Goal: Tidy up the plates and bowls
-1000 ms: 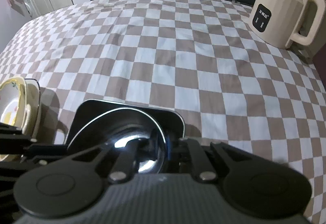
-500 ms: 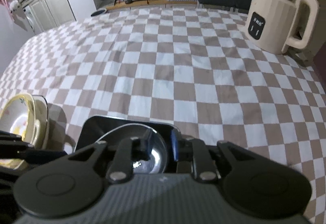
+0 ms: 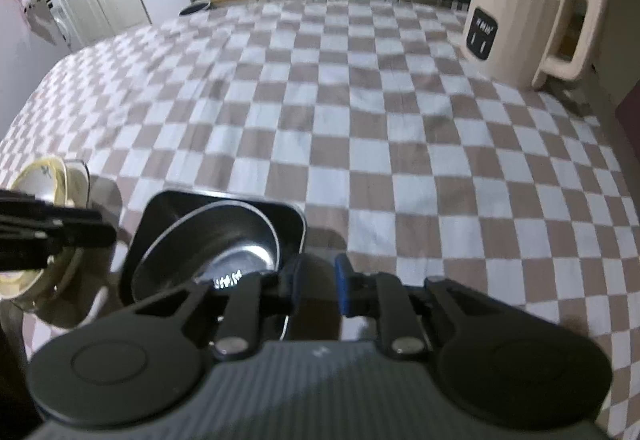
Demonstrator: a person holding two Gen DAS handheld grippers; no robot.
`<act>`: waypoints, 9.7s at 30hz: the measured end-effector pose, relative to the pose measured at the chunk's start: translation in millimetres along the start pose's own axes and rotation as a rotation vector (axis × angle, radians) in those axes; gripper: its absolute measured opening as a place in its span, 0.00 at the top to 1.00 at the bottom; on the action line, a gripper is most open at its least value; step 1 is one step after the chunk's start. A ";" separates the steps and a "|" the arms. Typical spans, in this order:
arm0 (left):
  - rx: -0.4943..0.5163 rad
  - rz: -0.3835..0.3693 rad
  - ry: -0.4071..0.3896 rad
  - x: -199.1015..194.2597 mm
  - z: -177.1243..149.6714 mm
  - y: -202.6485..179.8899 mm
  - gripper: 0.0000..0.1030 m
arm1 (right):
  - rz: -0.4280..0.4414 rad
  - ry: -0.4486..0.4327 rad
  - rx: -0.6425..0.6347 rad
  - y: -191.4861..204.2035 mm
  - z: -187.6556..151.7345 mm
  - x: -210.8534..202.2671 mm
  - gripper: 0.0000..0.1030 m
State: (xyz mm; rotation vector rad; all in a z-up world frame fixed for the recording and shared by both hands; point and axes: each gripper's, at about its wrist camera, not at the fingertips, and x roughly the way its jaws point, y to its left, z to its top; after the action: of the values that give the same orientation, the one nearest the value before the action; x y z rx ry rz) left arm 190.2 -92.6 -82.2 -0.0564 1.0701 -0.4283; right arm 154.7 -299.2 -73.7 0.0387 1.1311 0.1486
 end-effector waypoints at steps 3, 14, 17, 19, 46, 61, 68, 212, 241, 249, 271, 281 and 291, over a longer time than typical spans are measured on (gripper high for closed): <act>0.002 -0.001 0.013 3.5 -0.9 0.2 0.73 | 0.023 0.030 -0.008 0.8 -1.2 8.1 0.80; 0.000 -0.004 0.044 14.7 1.0 -1.9 0.74 | 0.110 0.040 0.036 -13.5 -4.6 12.6 0.86; 0.015 -0.007 0.052 17.8 -0.2 -6.0 0.74 | 0.146 0.043 0.070 -22.0 -5.8 15.6 0.86; 0.021 -0.010 0.056 19.3 -1.2 -8.1 0.74 | 0.166 0.046 0.088 -26.8 -6.6 17.9 0.86; -0.041 -0.052 0.082 25.5 -2.4 -8.2 0.91 | 0.180 0.053 0.034 -22.1 -7.0 23.6 0.93; -0.095 -0.099 -0.102 -29.6 11.1 10.7 0.93 | 0.250 -0.124 0.092 -19.0 -0.8 -23.4 0.93; -0.156 -0.122 -0.173 -67.4 3.6 36.6 0.93 | 0.299 -0.201 0.084 9.4 5.5 -44.1 0.93; -0.226 0.219 -0.468 -258.9 -134.1 119.8 0.00 | 0.127 -0.558 -0.088 140.2 -68.8 -159.2 0.01; -0.054 0.421 -0.488 -251.3 -212.0 77.1 0.00 | 0.040 -0.616 -0.168 159.1 -147.6 -164.3 0.00; -0.049 0.450 -0.509 -253.5 -218.3 72.7 0.00 | 0.022 -0.575 -0.151 156.3 -153.7 -152.6 0.00; -0.060 0.459 -0.502 -250.3 -233.1 72.9 0.00 | 0.005 -0.625 -0.172 154.0 -167.8 -154.9 0.01; -0.051 0.461 -0.503 -246.2 -230.7 74.1 0.00 | -0.016 -0.619 -0.175 153.8 -170.0 -152.3 0.01; -0.047 0.459 -0.504 -245.5 -230.1 73.0 0.00 | -0.006 -0.619 -0.190 155.5 -171.7 -152.3 0.01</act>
State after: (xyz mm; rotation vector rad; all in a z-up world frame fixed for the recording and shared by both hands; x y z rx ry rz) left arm -84.3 101.0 -7.0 0.0391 0.5677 0.0325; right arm -79.3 -174.1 6.5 -0.0839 0.4966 0.2206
